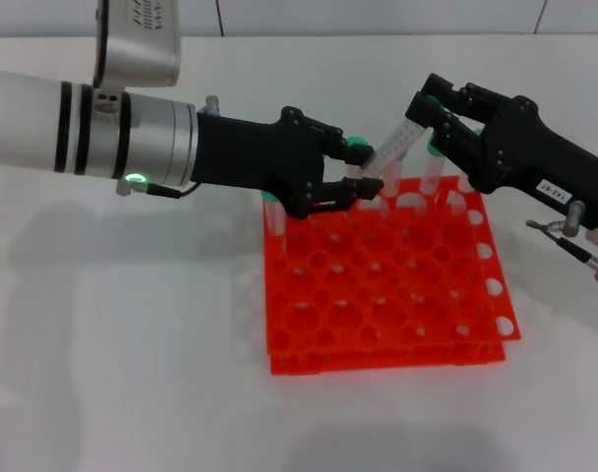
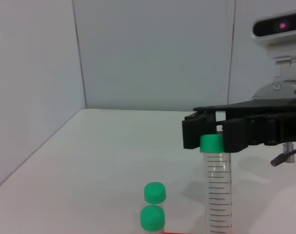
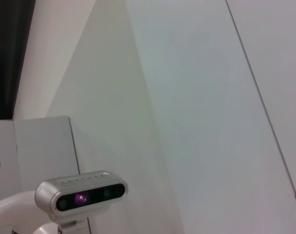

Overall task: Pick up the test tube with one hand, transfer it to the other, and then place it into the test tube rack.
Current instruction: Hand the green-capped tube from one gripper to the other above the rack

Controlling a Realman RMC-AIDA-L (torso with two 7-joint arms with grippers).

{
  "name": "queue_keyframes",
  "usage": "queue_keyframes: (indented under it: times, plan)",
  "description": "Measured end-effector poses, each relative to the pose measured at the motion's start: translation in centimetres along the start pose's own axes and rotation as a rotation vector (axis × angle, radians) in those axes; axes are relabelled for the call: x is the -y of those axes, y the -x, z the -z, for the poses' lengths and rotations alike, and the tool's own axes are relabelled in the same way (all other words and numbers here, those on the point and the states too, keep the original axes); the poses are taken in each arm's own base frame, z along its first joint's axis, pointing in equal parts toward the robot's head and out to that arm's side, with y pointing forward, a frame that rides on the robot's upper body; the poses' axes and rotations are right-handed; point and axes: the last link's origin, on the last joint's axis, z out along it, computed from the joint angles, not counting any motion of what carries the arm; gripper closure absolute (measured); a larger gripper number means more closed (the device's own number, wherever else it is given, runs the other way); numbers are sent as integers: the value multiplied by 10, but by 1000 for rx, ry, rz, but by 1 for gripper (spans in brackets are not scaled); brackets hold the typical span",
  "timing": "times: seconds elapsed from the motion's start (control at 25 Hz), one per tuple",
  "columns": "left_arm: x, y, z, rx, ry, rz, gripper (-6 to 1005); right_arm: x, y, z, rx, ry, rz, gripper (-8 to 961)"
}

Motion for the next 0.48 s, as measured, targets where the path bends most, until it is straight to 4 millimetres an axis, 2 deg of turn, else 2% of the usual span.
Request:
queue_keyframes:
  times: [0.28,0.48]
  plan:
    - [0,-3,0,-13,-3,46,593,0,0,0,3,-1,0,697]
    - [1,-10,9,-23,-8,77,459,0,1,0,3,1,1,697]
